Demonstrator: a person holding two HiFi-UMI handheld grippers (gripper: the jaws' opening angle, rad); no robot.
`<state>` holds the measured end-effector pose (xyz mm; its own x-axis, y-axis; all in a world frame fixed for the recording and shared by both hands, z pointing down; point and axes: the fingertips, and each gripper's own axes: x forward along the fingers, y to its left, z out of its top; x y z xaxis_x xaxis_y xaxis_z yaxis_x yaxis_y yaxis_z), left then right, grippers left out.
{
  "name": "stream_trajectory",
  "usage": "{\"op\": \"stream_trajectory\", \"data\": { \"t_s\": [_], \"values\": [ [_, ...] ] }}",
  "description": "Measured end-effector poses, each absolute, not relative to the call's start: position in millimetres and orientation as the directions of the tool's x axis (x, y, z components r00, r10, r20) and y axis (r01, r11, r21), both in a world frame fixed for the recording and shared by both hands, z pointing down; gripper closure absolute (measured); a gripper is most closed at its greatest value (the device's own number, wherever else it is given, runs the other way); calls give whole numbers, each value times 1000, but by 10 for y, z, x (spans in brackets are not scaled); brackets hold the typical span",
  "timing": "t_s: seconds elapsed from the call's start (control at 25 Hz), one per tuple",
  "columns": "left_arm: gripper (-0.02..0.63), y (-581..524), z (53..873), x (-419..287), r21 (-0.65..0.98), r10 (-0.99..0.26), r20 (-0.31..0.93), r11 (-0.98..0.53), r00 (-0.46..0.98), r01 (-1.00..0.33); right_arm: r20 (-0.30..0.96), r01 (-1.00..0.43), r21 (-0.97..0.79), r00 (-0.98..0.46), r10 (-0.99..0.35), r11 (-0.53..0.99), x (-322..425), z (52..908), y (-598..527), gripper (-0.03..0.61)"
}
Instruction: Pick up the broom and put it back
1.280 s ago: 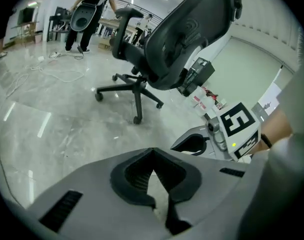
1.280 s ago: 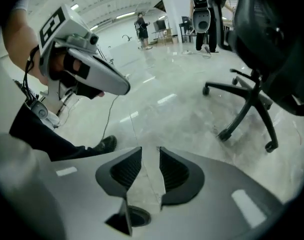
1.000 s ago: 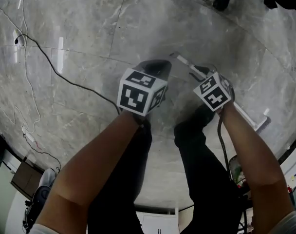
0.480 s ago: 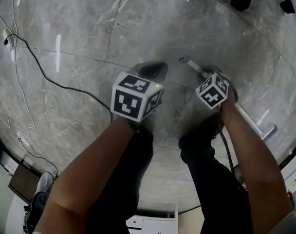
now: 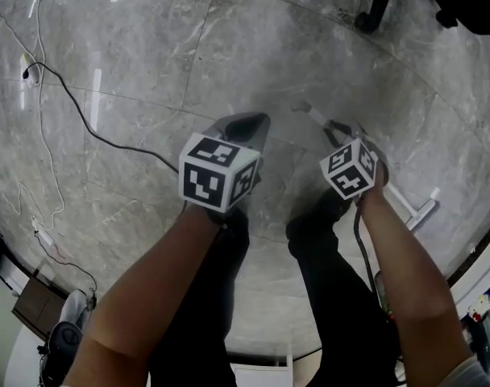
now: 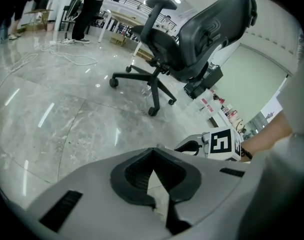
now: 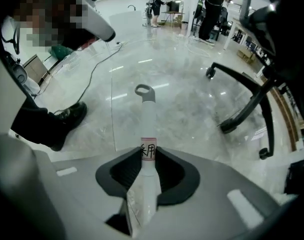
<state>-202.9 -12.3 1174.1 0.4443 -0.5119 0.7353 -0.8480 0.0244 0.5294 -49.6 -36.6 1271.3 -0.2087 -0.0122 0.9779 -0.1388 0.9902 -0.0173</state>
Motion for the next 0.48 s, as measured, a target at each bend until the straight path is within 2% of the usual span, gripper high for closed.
{"op": "stream_trajectory", "data": {
  "t_s": [0.32, 0.48],
  "values": [
    [609, -559, 9648, -1730, 547, -576, 674, -32, 462, -837, 913, -229, 92, -370, -174, 969, -688, 10312, -858, 494],
    [609, -899, 8644, -1693, 520, -605, 643, -105, 469, -848, 838, -355, 154, -447, -313, 922, -724, 9096, -1466, 495]
  ]
}}
